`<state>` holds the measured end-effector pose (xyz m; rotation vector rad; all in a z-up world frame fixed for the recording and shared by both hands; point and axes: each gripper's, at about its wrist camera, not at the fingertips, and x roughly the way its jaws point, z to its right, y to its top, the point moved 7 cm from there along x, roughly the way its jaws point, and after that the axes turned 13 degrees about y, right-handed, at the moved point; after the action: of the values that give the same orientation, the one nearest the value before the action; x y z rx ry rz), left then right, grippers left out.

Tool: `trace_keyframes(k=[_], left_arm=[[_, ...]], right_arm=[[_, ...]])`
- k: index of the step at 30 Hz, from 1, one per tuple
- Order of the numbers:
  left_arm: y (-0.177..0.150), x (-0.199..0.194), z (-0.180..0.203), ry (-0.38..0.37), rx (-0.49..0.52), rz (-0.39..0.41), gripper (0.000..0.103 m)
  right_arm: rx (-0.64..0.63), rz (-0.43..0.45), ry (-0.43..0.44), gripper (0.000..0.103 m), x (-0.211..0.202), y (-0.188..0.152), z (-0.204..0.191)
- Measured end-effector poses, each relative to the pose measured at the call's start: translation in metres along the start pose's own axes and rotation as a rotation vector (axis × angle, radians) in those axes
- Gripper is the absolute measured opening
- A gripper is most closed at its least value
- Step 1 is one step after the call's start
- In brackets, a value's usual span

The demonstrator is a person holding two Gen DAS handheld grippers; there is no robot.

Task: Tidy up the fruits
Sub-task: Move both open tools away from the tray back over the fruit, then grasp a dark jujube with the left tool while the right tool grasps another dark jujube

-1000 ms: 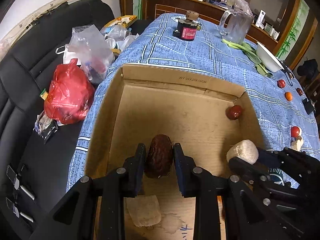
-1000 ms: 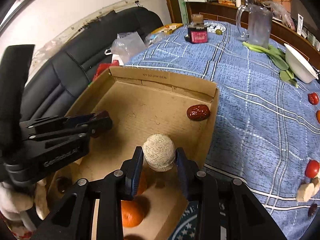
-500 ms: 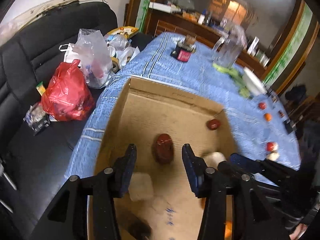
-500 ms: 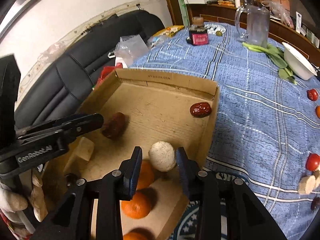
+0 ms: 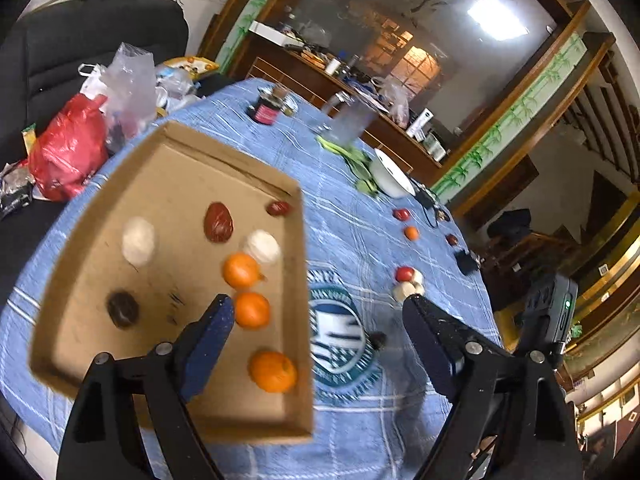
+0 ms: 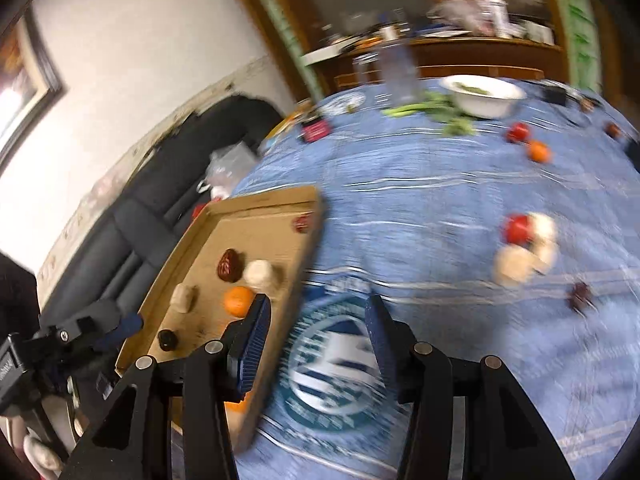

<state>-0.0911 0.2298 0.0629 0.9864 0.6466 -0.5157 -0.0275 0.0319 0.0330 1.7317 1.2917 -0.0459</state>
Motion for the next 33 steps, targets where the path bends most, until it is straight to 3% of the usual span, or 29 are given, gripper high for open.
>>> trace_keyframes(k=[7,15,20,25,33], left_arm=[[-0.013,-0.029,0.038,-0.006,0.039,0.054,0.085],[-0.024,-0.054,0.085,-0.03,0.139,0.115,0.085],[-0.032,-0.038,0.101,-0.026,0.188,0.089,0.085],[-0.042,-0.01,0.102,0.006,0.214,0.032,0.085],[-0.058,0.052,0.111,0.067,0.282,-0.067,0.085]], right_arm=[[0.123,0.13,-0.034,0.053,-0.08,-0.011,0.041],[0.096,0.253,-0.07,0.06,-0.148,-0.009,0.04],[0.066,0.295,-0.114,0.06,-0.165,-0.007,0.047],[0.121,0.252,-0.131,0.06,-0.148,-0.014,0.077],[0.173,0.099,-0.211,0.06,-0.105,-0.024,0.136]])
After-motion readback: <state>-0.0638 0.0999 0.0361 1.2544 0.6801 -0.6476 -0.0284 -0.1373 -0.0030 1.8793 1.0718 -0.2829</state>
